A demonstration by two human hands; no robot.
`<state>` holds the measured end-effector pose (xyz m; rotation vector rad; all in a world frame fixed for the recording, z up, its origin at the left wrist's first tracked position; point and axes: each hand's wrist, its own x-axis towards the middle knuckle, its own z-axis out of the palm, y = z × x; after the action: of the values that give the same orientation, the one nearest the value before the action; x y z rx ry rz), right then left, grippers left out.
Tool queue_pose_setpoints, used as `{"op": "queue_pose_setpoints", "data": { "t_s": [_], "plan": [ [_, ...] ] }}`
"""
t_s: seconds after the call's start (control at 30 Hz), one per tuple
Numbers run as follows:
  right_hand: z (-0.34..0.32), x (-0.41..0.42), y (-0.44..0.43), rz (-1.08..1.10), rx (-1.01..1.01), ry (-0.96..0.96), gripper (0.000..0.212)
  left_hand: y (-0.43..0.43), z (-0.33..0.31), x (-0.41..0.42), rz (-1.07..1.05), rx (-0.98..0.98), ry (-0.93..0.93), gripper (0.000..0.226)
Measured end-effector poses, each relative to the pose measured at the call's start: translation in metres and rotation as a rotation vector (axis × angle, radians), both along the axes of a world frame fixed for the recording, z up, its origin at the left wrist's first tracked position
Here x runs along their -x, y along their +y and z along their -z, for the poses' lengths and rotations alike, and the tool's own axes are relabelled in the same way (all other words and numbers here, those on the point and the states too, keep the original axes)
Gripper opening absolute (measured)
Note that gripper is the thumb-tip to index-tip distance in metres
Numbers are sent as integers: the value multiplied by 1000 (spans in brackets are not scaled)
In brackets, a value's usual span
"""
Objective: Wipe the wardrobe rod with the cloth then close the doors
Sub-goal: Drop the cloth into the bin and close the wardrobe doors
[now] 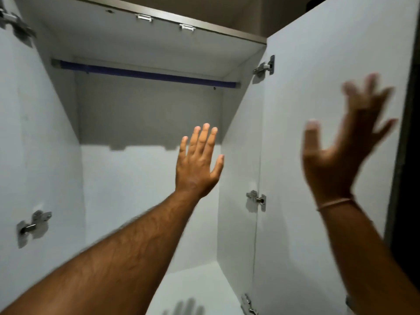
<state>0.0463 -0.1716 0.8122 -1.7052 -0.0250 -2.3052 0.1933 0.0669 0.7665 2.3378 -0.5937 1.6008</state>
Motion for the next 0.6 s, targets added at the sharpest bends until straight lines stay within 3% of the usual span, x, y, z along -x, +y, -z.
{"op": "queue_pose_setpoints", "data": {
  "t_s": [0.13, 0.27, 0.4, 0.6],
  "plan": [
    [9, 49, -106, 29, -182, -1, 59, -87, -19, 29, 273, -61, -16, 75],
    [33, 45, -135, -125, -478, 280, 61, -166, -36, 68, 515, -105, -31, 73],
    [58, 24, -124, -384, -478, 376, 56, -223, -55, 100, 662, -112, 27, 72],
    [62, 24, -113, -357, -491, 337, 50, -260, -70, 117, 789, -53, 163, 68]
  ]
}}
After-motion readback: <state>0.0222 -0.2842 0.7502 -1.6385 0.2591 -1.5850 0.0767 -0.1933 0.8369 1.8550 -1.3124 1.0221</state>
